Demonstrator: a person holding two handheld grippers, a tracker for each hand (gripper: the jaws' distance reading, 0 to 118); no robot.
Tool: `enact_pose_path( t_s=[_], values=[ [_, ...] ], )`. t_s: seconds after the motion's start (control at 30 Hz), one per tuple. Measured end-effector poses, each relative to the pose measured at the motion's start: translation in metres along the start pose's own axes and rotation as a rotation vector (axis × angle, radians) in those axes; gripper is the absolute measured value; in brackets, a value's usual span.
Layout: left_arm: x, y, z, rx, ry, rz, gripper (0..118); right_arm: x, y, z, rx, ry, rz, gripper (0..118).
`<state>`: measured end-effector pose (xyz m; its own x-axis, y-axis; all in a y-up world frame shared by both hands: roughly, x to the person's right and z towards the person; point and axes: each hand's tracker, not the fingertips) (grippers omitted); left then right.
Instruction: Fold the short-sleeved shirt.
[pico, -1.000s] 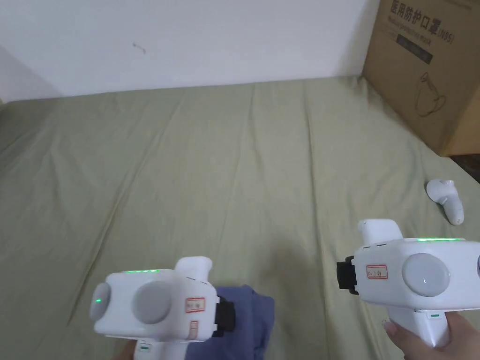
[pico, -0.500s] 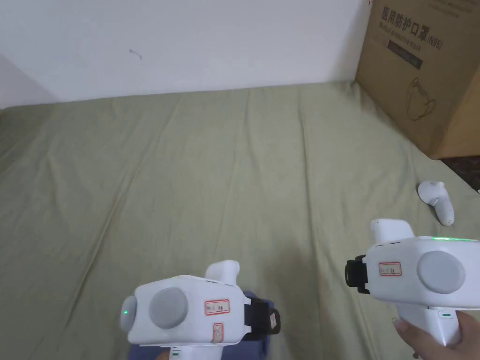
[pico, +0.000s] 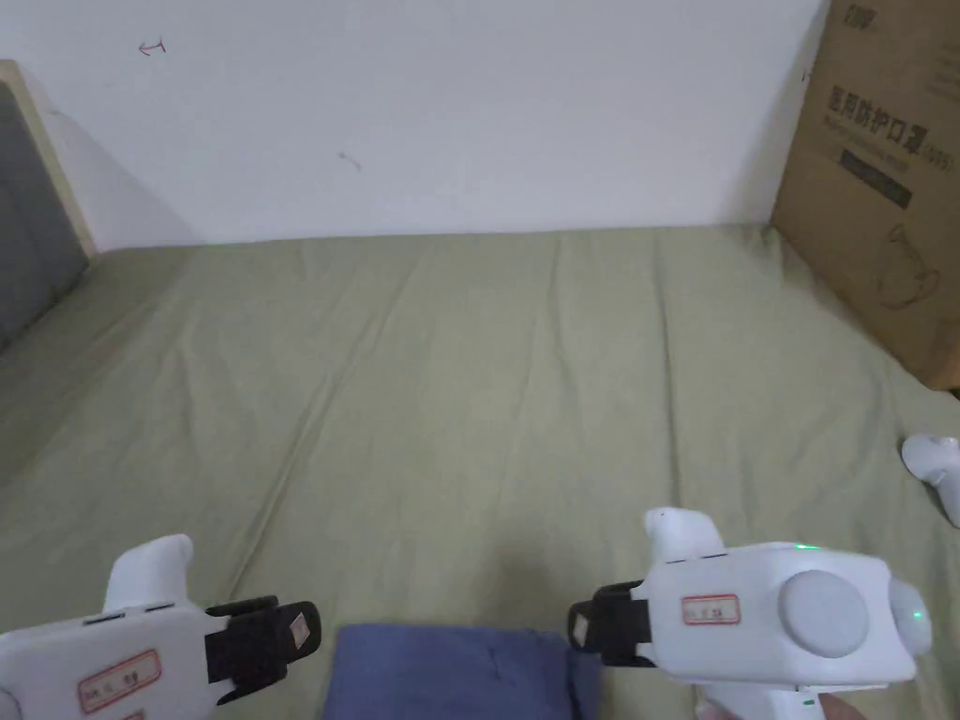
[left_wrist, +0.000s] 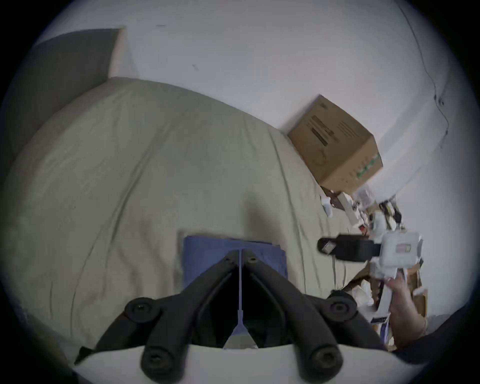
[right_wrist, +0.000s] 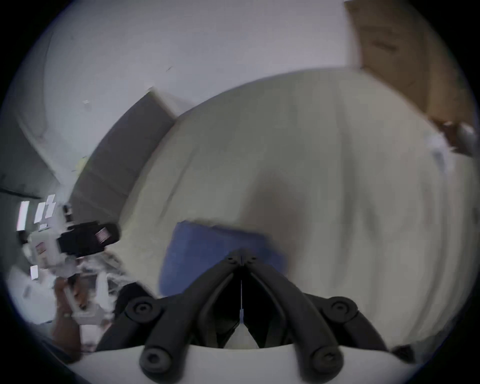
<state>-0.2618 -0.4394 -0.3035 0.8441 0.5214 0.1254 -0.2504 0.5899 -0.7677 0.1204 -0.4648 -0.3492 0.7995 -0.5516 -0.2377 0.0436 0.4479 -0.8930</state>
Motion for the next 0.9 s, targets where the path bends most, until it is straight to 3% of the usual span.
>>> enact_pose_path(
  t_s=[0.07,0.17,0.23,0.27,0.37,0.47,0.53,0.63,0.67,0.7,0.9],
  values=[
    [-0.017,-0.006,0.003,-0.002,0.007,0.045,2,-0.005,-0.009,-0.035,-0.112,0.115,-0.045,0],
    [-0.035,-0.015,0.002,-0.032,-0.003,0.117,2,0.002,-0.027,-0.066,-0.201,0.111,-0.017,0],
    [-0.049,-0.019,0.0,-0.04,-0.026,0.174,2,0.021,-0.036,-0.075,-0.232,0.099,-0.04,0],
    [-0.056,-0.021,-0.001,-0.043,-0.036,0.2,2,0.032,-0.039,-0.076,-0.245,0.095,-0.071,0],
    [-0.075,-0.021,-0.006,-0.074,-0.072,0.213,2,0.069,-0.047,-0.07,-0.221,0.238,-0.276,0],
    [-0.093,-0.022,-0.017,-0.1,-0.179,0.257,3,0.083,-0.05,-0.066,-0.205,0.213,-0.282,0],
    [-0.103,-0.023,-0.028,-0.127,-0.214,0.291,19,0.083,-0.05,-0.068,-0.207,0.228,-0.274,0],
    [-0.113,-0.024,-0.048,-0.183,-0.234,0.28,88,0.08,-0.051,-0.068,-0.215,0.222,-0.276,0],
    [-0.116,-0.026,-0.056,-0.198,-0.26,0.284,107,0.083,-0.052,-0.068,-0.218,0.233,-0.293,0],
    [-0.116,-0.027,-0.062,-0.218,-0.282,0.28,117,0.085,-0.053,-0.068,-0.218,0.248,-0.309,0],
    [-0.128,-0.041,-0.122,-0.376,-0.481,0.376,118,0.088,-0.061,-0.065,-0.197,0.271,-0.364,0]
  ],
)
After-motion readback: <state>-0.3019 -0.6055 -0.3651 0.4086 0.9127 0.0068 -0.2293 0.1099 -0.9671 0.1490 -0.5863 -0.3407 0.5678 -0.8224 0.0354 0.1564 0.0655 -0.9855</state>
